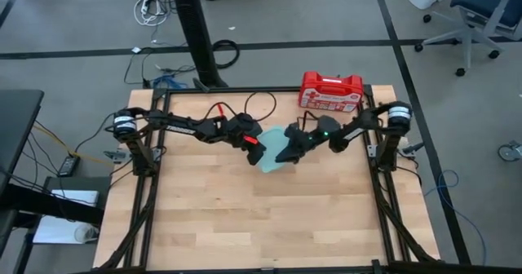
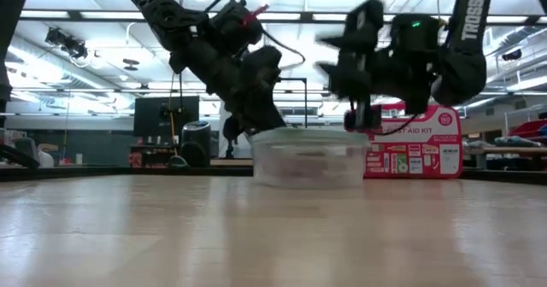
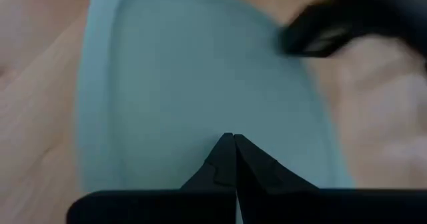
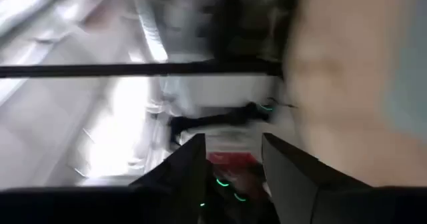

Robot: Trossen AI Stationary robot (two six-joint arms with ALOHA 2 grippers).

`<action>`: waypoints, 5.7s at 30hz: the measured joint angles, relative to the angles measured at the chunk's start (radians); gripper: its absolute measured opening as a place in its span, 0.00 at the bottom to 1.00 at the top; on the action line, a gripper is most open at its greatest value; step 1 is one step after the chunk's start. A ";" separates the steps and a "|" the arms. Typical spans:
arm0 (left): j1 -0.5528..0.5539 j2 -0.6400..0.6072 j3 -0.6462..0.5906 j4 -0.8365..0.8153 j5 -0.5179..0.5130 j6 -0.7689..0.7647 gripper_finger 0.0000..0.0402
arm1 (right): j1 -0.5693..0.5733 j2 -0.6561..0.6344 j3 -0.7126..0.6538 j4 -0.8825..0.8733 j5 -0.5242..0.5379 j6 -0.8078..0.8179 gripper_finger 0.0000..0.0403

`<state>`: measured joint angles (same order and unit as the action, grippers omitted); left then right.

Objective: Roll bandage
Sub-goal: Close the transparent food container lid

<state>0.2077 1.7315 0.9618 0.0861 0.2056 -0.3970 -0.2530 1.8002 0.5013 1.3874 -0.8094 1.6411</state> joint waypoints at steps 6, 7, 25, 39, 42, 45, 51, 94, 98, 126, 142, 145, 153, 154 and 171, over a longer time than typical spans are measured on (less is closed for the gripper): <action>0.000 0.004 -0.002 -0.003 0.000 -0.003 0.00 | 0.040 -0.070 0.035 0.161 0.042 0.071 0.37; -0.001 0.004 -0.002 -0.008 0.001 -0.003 0.00 | 0.052 -0.072 0.037 0.149 0.040 0.075 0.37; 0.000 0.003 -0.001 -0.001 -0.001 -0.003 0.00 | 0.038 -0.049 0.079 -0.115 0.017 -0.098 0.37; 0.000 0.003 -0.001 -0.003 0.001 -0.006 0.00 | 0.097 -0.076 0.135 0.003 0.066 -0.023 0.37; 0.000 0.001 0.003 0.011 0.015 -0.003 0.00 | 0.050 0.029 0.107 -0.210 -0.007 -0.095 0.37; 0.000 0.002 0.000 0.002 0.011 -0.004 0.00 | 0.037 0.106 0.093 0.112 0.010 0.004 0.37; -0.001 0.002 0.000 -0.014 0.007 -0.003 0.00 | 0.077 0.055 0.146 0.158 0.005 0.067 0.37; -0.010 0.003 0.000 -0.008 0.014 -0.005 0.00 | -0.323 0.178 0.199 0.121 -0.259 0.029 0.37; -0.015 0.004 0.001 -0.008 0.009 -0.005 0.00 | -0.291 0.071 0.225 0.150 -0.249 0.116 0.37; -0.022 0.003 0.001 -0.003 0.000 -0.005 0.00 | -0.211 0.083 0.314 0.166 -0.236 0.245 0.37; -0.040 0.003 -0.001 0.019 -0.053 0.006 0.00 | -0.210 0.079 0.262 0.162 -0.193 0.128 0.37; -0.041 0.003 -0.002 0.026 -0.050 0.003 0.00 | -0.176 0.033 0.256 0.133 -0.185 0.200 0.37; -0.054 0.003 -0.002 0.039 -0.053 0.002 0.00 | -0.100 -0.064 0.159 -0.126 -0.073 0.108 0.37; -0.053 0.003 -0.002 0.041 -0.054 0.001 0.00 | -0.099 -0.050 0.124 -0.187 -0.068 0.045 0.37; -0.063 0.003 -0.002 0.036 -0.066 -0.002 0.00 | 0.018 -0.160 0.011 0.173 0.036 0.159 0.37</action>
<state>0.1448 1.7344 0.9600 0.1222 0.1394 -0.3992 -0.2350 1.6400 0.5118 1.5605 -0.7735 1.7997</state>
